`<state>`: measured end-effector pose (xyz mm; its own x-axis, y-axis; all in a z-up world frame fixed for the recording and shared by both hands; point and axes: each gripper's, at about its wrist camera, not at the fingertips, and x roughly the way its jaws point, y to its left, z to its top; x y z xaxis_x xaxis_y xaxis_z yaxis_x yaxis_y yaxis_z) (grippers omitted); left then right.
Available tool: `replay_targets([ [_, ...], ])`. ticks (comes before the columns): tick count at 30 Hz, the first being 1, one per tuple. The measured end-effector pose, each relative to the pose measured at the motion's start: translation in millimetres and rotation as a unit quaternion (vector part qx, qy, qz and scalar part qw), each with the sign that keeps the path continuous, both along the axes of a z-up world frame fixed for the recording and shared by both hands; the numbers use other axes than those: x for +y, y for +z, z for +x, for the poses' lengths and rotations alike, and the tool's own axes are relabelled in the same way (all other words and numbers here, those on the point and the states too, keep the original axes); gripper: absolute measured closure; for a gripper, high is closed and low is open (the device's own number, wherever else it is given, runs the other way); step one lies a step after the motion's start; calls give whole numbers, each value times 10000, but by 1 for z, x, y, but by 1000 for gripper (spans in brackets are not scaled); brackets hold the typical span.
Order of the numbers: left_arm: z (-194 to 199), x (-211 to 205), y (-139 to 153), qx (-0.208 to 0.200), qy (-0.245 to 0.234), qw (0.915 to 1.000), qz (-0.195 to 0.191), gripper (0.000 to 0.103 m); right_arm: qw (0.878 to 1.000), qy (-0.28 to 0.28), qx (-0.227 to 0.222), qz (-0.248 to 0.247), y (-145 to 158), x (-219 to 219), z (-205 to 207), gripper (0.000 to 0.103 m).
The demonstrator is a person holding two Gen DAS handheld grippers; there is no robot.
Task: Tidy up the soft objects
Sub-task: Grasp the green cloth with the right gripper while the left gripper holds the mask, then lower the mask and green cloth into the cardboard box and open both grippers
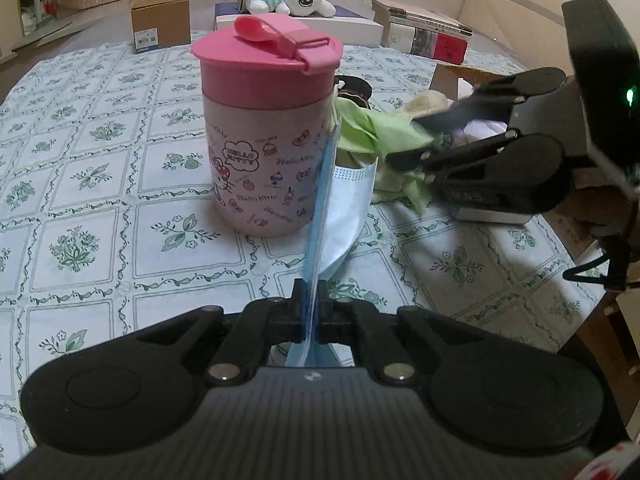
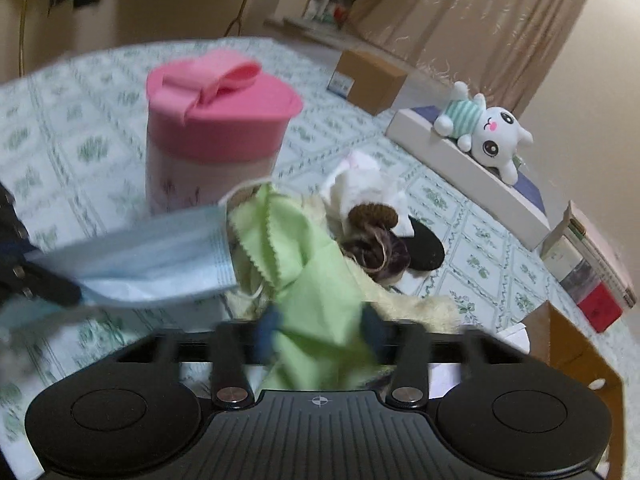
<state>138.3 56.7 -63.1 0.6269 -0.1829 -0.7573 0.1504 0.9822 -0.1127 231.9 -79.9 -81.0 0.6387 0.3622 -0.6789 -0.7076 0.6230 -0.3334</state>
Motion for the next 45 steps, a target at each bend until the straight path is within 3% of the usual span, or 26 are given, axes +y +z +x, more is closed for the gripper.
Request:
replay_targets([
  [1,-1,0,0,0,0,10000,-6,101,10000,10,-72,-31,0,-1,-4,99],
  [2,-2,0,0,1,-4,10000,-12,101,9999,7,-99,13,1,-3,-7,101],
  [8,-14,-5,7,-51,-1,9999,-112,101,9982,-236,-8,550,23,-18,-36,101],
  [11,-22,-11,15,-119,12,9998,-177,101,9907,-533,414,1183,38,-37,-50,101],
  [17,-39,-29,38,-350,7,9990,-283,101,9744,-1026,642,1896,67,-73,-84,101],
  [24,-46,-62,69,-668,-166,9968,-406,101,9559,-1535,422,2467,104,-130,-110,101],
  [32,-26,-121,90,-778,-621,9935,-552,101,9216,-2613,-127,2866,134,-222,-132,101],
  [38,-3,-171,94,-759,-976,9905,-604,101,8959,-3268,-330,2992,136,-285,-139,101],
  [45,29,-227,91,-666,-1207,9881,-685,101,8811,-3570,-343,3082,130,-325,-130,101],
])
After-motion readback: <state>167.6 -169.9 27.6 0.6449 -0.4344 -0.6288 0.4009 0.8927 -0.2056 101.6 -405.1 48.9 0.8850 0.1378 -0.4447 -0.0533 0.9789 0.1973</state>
